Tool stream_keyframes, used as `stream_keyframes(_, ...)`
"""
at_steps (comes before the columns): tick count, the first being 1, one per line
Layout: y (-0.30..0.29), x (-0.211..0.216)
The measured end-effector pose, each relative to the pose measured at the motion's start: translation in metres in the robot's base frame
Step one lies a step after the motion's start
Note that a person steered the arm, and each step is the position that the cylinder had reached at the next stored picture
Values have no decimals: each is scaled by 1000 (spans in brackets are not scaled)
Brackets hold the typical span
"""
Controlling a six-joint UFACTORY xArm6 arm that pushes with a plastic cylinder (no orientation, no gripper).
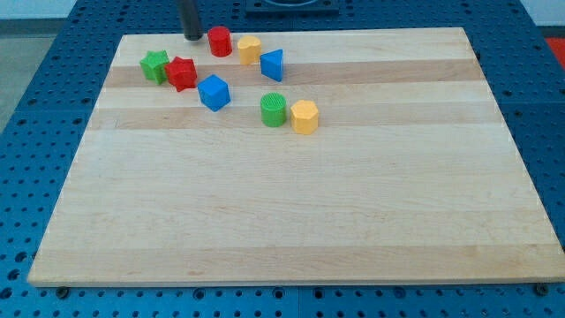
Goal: Push the red circle into the yellow heart
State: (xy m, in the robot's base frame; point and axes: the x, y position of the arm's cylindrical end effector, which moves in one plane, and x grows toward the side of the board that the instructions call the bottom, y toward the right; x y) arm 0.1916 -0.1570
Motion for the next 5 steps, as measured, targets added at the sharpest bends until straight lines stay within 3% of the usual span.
stream_keyframes(3, 25, 20)
stream_keyframes(5, 75, 26)
